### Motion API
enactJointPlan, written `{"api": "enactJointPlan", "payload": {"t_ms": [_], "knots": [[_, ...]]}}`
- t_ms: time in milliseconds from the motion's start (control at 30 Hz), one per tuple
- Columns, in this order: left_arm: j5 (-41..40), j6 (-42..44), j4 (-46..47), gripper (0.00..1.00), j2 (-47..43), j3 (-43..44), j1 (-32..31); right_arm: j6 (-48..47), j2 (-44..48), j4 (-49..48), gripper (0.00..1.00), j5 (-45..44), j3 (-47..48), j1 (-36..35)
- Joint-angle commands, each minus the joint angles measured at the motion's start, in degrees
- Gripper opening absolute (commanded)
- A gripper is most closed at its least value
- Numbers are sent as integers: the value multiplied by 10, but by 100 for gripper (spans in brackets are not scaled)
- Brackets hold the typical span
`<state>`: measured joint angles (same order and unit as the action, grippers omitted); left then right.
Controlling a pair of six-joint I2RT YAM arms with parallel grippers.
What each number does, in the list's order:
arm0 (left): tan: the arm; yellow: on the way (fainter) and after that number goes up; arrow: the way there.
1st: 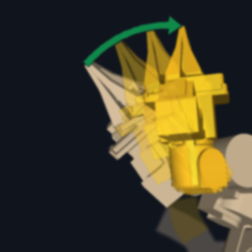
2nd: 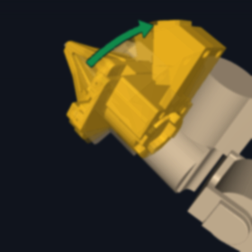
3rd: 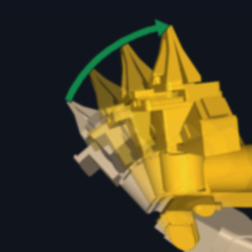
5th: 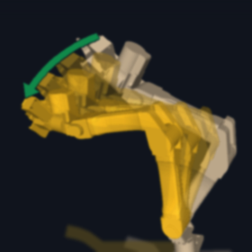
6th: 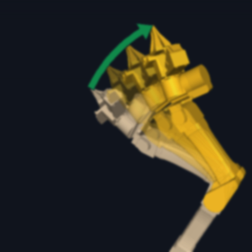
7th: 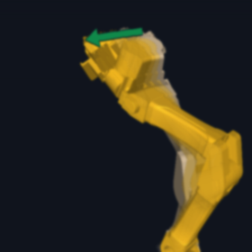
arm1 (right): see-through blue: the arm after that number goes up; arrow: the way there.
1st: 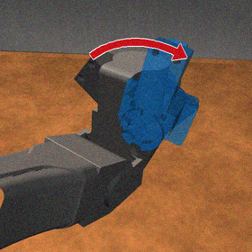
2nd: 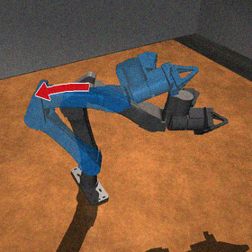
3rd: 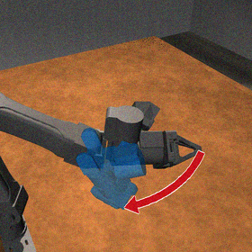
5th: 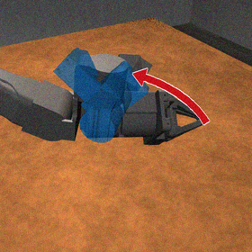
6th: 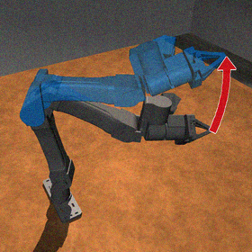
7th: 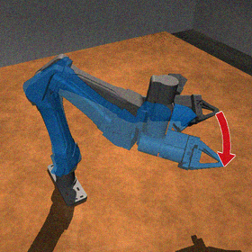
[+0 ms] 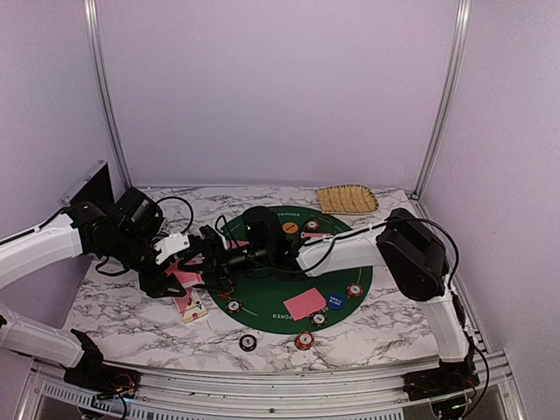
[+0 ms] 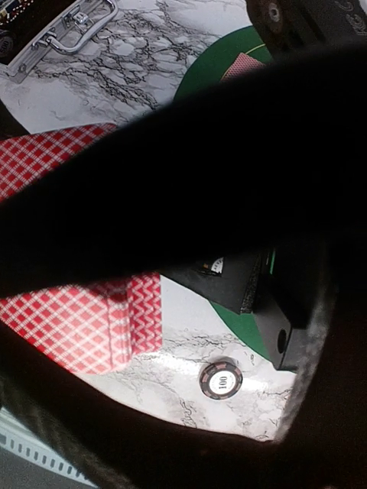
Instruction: Distribute texas hold em gaming equipment
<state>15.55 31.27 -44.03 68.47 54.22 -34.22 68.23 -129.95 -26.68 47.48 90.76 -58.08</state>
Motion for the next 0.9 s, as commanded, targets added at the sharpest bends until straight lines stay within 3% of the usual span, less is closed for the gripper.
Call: {"api": "enactJointPlan", "payload": {"t_ms": [0,667,867], "knots": [[12,4,-2,0,-10,9,1,13,-24,-18,94,10,38,-9],[14,4,-3,0,-7,13,1,49,-117,-21,90,25,137,-20],[14,4,-2,0,-7,14,2,36,-107,-7,89,24,106,-13]]}}
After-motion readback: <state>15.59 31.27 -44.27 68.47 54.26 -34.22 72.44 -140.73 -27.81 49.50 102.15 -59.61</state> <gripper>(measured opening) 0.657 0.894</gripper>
